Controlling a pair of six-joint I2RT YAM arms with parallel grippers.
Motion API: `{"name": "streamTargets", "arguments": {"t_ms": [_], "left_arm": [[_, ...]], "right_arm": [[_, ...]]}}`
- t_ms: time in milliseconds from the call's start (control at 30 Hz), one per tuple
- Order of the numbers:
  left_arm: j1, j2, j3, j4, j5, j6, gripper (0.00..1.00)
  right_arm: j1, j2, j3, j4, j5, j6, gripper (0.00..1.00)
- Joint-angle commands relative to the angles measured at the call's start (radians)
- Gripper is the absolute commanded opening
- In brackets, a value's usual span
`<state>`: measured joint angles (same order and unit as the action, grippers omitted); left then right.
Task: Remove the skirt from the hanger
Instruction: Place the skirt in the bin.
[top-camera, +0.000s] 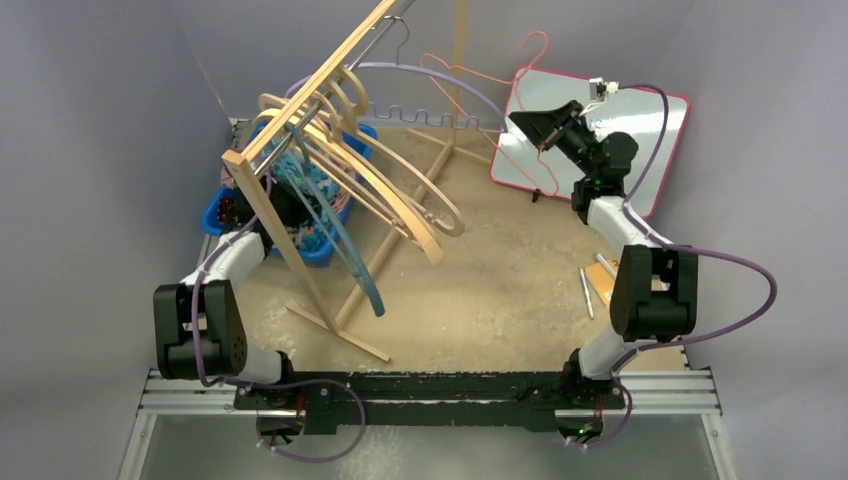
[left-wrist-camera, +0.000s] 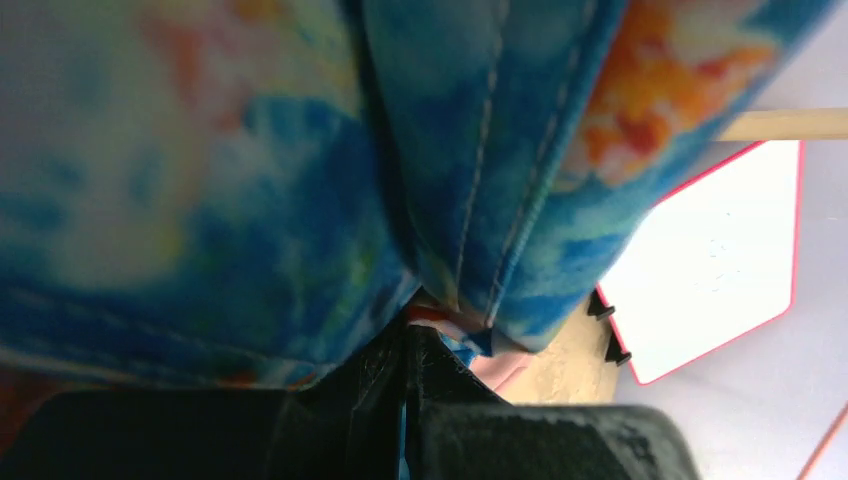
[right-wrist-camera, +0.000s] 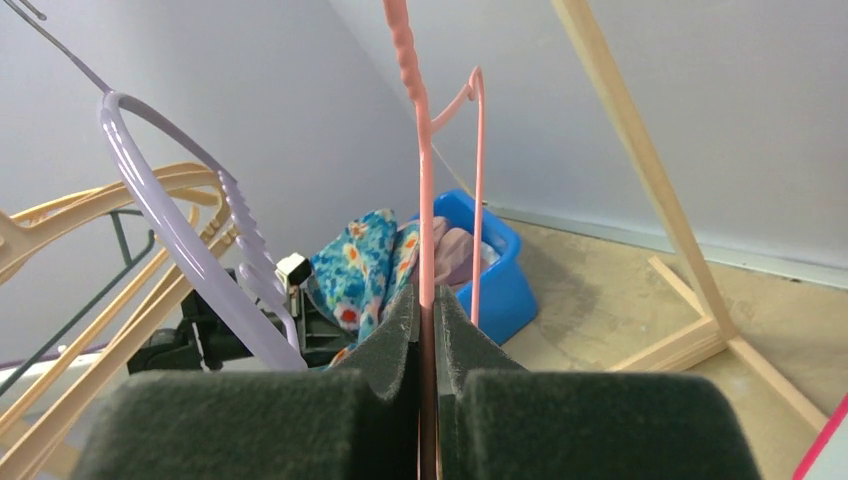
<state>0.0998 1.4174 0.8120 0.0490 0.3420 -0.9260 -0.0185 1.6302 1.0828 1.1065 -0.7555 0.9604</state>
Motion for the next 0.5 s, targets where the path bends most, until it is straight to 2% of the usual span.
{"name": "streamTargets", "arguments": {"t_ms": [0,133,233,333,467], "left_arm": [[0.004,0.037,-0.030,-0.062,-0.050,0.081,0.00],[0.005,-0.028,-0.012,-0.116,-0.080,0.136,0.34],[0.006,-0.114,0.019,-0.186,-0.157,0.175,0.51],[0.006,-0.185,0.077,-0.292,-0.227,0.223,0.59],[0.004,-0.256,0.114,-0.388,-0.265,0.269,0.60]], "right_arm": [[0.004,-0.050,0.100,-0.055,-0.032,-0.109,0.00],[0.006,-0.072,0.131,-0.143,-0.030,-0.182,0.00],[0.011,-0.079,0.157,-0.201,-0.027,-0.233,0.00],[0.019,-0.073,0.200,-0.253,-0.032,-0.270,0.00],[0.032,-0.061,0.246,-0.283,-0.040,-0.298,0.00]]}}
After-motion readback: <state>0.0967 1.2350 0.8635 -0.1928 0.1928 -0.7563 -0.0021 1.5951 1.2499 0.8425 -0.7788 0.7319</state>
